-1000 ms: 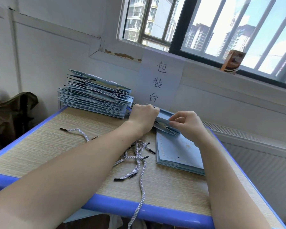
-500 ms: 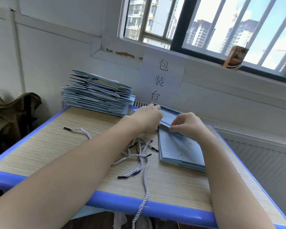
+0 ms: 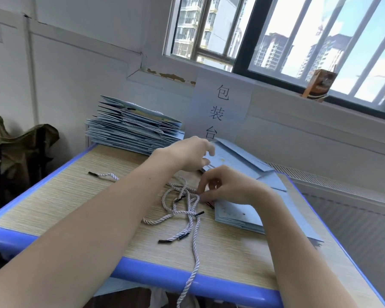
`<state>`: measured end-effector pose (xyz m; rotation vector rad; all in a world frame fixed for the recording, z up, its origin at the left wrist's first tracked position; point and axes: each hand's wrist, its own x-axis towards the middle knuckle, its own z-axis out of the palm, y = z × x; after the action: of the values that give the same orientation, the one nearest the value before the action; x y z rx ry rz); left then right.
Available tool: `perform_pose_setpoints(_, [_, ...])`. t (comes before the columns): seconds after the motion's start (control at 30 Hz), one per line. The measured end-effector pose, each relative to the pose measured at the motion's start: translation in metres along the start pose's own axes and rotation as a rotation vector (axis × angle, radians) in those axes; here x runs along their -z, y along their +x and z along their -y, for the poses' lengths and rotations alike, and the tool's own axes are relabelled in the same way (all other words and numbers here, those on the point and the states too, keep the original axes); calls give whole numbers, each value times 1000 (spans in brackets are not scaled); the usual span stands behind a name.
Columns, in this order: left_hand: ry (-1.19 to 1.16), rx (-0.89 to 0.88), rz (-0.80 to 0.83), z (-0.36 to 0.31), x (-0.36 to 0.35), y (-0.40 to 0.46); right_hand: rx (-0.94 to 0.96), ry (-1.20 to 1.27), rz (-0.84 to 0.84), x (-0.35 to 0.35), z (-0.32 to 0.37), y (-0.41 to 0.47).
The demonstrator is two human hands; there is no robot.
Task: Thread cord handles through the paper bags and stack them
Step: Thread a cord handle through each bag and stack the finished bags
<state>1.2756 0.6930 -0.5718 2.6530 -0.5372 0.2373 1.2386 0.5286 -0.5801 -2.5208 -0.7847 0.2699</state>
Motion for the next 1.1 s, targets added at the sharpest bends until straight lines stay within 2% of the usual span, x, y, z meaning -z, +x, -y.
perform_pose_setpoints(0.07, [1,0,-3,2,-1,1,7,34,-50,1,-2,1])
perform_pose_setpoints(0.17, [35,-2,-18,5,-4,4,3,227,-157,10,-4,-6])
perform_pose_setpoints(0.23, [77,-7,-8,6,-8,6,-39,287,-319,17,-7,-9])
perform_pose_setpoints(0.33, [126,-39,59,2,-17,4,-117,252,-625,24,-17,-6])
perform_pose_setpoints(0.4, [178,-105,41,-1,-23,4,-163,236,-750,27,-23,-5])
perform_pose_setpoints(0.47, [219,-160,-6,-3,-31,7,-191,244,-764,27,-27,-5])
perform_pose_setpoints(0.6, [223,-180,-10,0,-43,16,-195,156,-667,21,-22,-3])
perform_pose_setpoints(0.77, [244,-161,-58,-4,-41,19,-118,89,-743,17,-18,-2])
perform_pose_setpoints(0.87, [219,-143,-173,-10,-40,18,-15,120,-923,18,-12,-2])
perform_pose_setpoints(1.0, [70,-39,-393,-14,-37,20,277,-13,-1223,15,3,-7])
perform_pose_setpoints(1.1, [-152,12,-519,-11,-29,23,314,78,-1167,12,3,-3])
